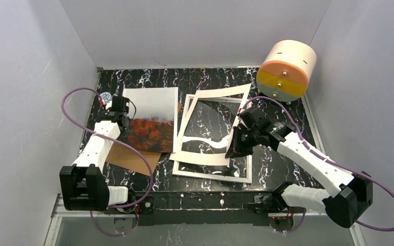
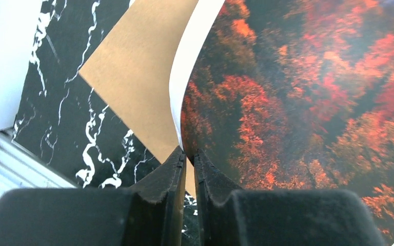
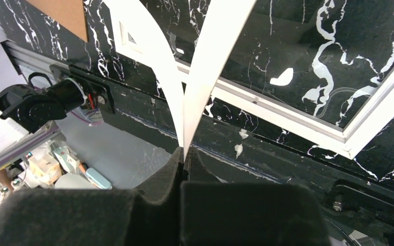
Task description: Put the photo into the frame
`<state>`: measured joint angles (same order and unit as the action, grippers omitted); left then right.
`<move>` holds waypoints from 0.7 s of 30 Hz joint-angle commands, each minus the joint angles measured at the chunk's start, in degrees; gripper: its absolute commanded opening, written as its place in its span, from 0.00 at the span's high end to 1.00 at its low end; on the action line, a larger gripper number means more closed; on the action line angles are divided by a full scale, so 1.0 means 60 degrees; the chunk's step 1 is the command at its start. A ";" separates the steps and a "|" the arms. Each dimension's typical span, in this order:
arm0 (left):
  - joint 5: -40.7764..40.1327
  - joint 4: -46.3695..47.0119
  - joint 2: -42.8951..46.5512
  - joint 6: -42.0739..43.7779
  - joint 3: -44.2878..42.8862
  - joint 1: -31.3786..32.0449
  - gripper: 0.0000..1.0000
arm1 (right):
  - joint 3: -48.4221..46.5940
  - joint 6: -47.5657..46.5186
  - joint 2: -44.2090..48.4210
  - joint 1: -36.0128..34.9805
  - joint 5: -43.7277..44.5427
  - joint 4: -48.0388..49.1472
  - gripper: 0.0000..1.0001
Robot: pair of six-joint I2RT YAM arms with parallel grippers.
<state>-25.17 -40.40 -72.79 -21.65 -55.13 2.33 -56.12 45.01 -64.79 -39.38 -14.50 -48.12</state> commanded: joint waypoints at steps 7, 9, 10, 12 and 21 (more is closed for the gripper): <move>-0.2307 -0.1878 -0.1043 -0.1194 -0.1159 -0.0112 0.54 | -0.0655 -0.0240 0.0256 0.0044 -0.0140 -0.0522 0.99; -0.2387 -0.2127 -0.1160 -0.1211 -0.1596 -0.0118 0.48 | -0.0693 -0.0476 0.0248 0.0049 -0.0056 -0.0668 0.99; -0.2324 -0.2198 -0.1211 -0.1193 -0.1849 -0.0120 0.45 | -0.0692 -0.0669 0.0189 0.0050 -0.0080 -0.0744 0.99; -0.1862 -0.2237 -0.1266 -0.1087 -0.2317 -0.0114 0.43 | -0.0656 -0.1098 -0.0026 0.0055 -0.0189 -0.0990 0.99; 0.5556 -0.0181 -0.1279 -0.0552 -0.1998 -0.0034 0.39 | -0.0640 -0.2542 -0.0937 0.0316 0.0384 -0.2274 0.99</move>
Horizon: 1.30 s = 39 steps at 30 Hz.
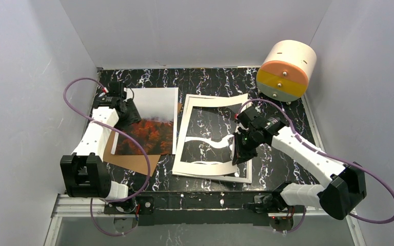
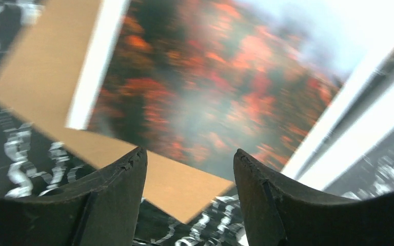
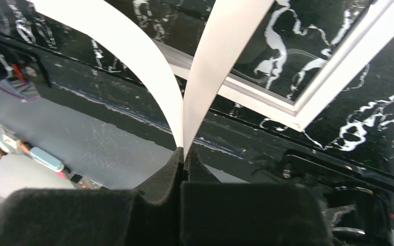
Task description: Put the photo into the frame
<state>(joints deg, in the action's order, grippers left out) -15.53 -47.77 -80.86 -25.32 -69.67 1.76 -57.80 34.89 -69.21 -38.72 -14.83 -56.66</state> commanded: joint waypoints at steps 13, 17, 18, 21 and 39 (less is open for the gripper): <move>0.6563 0.2978 -0.0674 -0.0394 0.1368 0.0394 0.34 | -0.0733 -0.1365 -0.1659 0.1127 0.1233 -0.0703 0.99; 0.7054 0.3356 -0.1014 -0.0537 0.1482 0.0534 0.34 | -0.0761 -0.1613 -0.1929 0.1125 0.0523 -0.0675 0.99; 0.7166 0.3438 -0.1099 -0.0602 0.1490 0.0592 0.34 | -0.0735 -0.1727 -0.1984 0.1133 0.0216 -0.0701 0.99; 0.7205 0.3688 -0.1285 -0.0774 0.1477 0.0849 0.34 | -0.0501 -0.1802 -0.1948 0.1143 -0.0504 -0.0602 0.99; 0.6821 0.4078 -0.1670 -0.1039 0.1195 0.1543 0.33 | -0.0984 -0.1148 -0.1985 0.1230 0.0654 -0.0583 0.27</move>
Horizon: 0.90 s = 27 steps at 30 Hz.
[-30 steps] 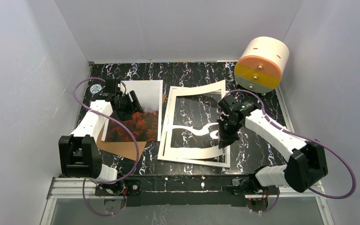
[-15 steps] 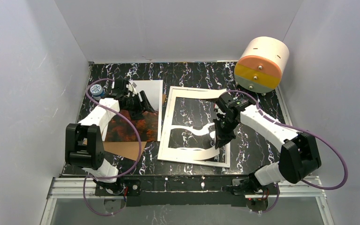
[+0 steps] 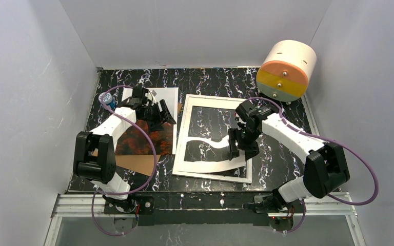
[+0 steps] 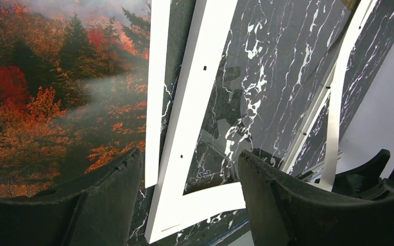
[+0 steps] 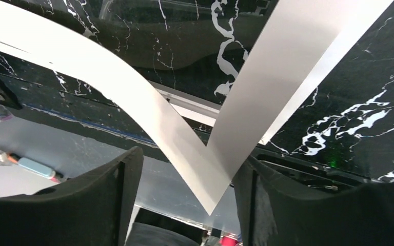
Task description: Put the photo into the frame
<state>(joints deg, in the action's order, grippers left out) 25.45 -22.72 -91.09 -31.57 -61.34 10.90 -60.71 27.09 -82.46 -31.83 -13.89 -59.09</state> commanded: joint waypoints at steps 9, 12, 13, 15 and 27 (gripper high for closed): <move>-0.0544 -0.0709 0.0025 0.0389 -0.0557 0.0012 0.32 | -0.0400 0.0656 0.0873 0.0223 0.2020 -0.0816 0.05; -0.0692 -0.0937 0.0005 0.0547 -0.0631 0.0013 0.31 | -0.0385 0.0802 0.0949 0.0237 0.2561 -0.1078 0.05; -0.0706 -0.0977 -0.0005 0.0589 -0.0649 0.0015 0.31 | -0.0405 0.0864 0.0965 0.0245 0.2749 -0.1096 0.05; -0.0684 -0.1005 -0.0007 0.0639 -0.0656 0.0011 0.31 | -0.0414 0.0917 0.0956 0.0248 0.2824 -0.0921 0.09; -0.1022 -0.1523 -0.0145 0.1152 -0.1084 0.0013 0.32 | 0.0268 0.2393 0.0768 0.0250 0.1041 0.3061 0.39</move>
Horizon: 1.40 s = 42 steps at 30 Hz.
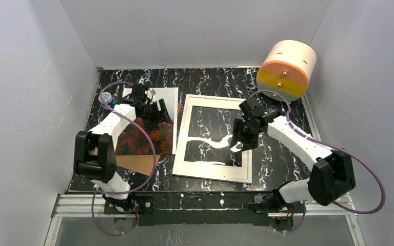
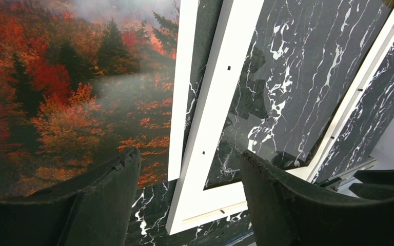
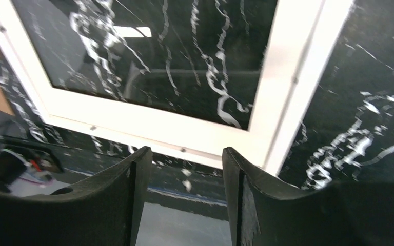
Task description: Put the photo into the frame
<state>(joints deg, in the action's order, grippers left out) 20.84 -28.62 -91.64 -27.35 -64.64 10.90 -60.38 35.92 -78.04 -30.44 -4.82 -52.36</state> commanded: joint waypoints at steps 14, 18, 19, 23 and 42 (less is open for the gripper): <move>-0.2584 -0.1774 0.0201 0.0877 -0.0887 -0.0036 0.32 | 0.0330 0.3388 -0.0789 -0.0626 -0.1212 0.7463 0.30; -0.3195 -0.1851 0.0609 0.0772 -0.0716 -0.0242 0.30 | -0.0363 0.3705 -0.1982 -0.0901 -0.1637 0.7731 0.30; -0.3296 -0.1933 0.0728 0.0773 -0.0677 -0.0367 0.30 | -0.0813 0.3655 -0.2506 -0.1028 -0.1686 0.7591 0.31; -0.4021 -0.1836 0.1333 0.0531 -0.0321 -0.0952 0.30 | -0.2590 0.3062 -0.4077 -0.1701 -0.1487 0.7006 0.34; -0.4734 -0.1089 0.1051 0.0390 0.0967 -0.1592 0.53 | -0.8252 0.2178 -0.8976 -0.3239 -0.0234 0.3242 0.45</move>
<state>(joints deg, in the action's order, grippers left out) -6.66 -35.68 -84.27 -25.93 -58.87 2.26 -105.60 50.52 -129.71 -49.23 -9.28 -27.57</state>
